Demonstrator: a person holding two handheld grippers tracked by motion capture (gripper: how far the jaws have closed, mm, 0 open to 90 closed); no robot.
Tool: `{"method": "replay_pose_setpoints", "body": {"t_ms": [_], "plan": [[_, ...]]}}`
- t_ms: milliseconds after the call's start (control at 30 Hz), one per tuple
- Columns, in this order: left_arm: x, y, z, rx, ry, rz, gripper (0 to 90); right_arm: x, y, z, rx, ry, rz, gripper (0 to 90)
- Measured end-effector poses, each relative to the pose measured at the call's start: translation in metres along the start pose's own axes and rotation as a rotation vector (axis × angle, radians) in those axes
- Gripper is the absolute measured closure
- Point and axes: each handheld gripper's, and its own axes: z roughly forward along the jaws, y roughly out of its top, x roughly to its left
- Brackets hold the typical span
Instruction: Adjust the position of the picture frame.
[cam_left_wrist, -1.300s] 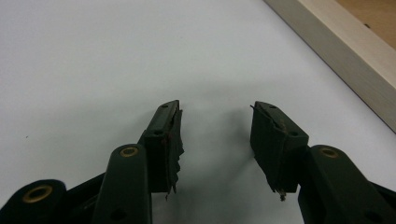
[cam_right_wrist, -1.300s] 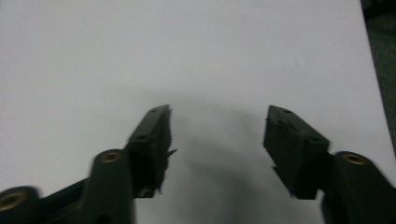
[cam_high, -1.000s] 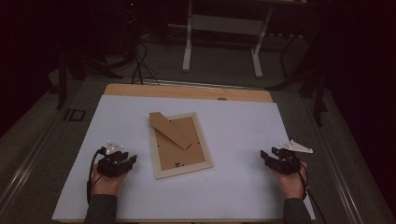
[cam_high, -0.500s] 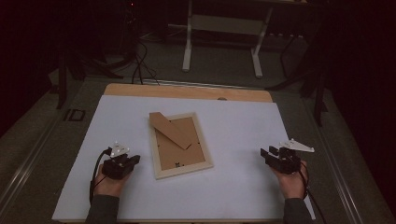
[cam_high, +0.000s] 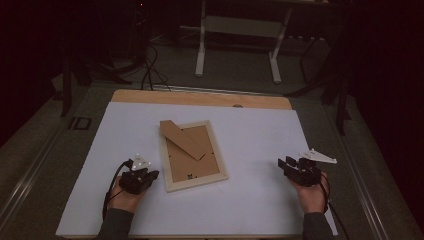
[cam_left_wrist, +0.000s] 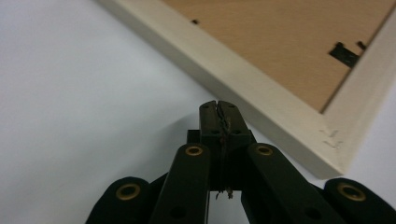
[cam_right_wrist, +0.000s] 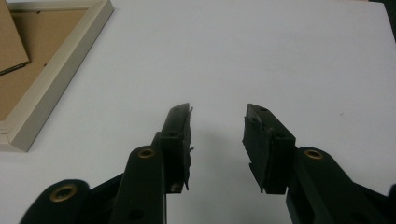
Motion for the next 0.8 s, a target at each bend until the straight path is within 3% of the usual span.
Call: {"method": "replay_pose_setpoints", "body": {"t_ms": [267,467,533,800], "plan": [[-0.015,0.002,0.005,0.036,-0.011,0.069,90.0,-0.002,-0.001,-0.002,-0.012,-0.001,0.009,61.1],[-0.014,0.002,0.004,0.033,-0.03,0.063,90.0,-0.001,0.0,-0.001,-0.012,0.018,0.008,60.7],[-0.015,0.002,0.003,0.031,-0.043,0.072,90.0,-0.001,0.001,-0.001,-0.025,0.042,0.018,60.6],[-0.021,0.004,0.004,0.028,-0.074,0.1,90.0,-0.002,0.0,-0.001,-0.023,0.05,0.02,61.2]]}}
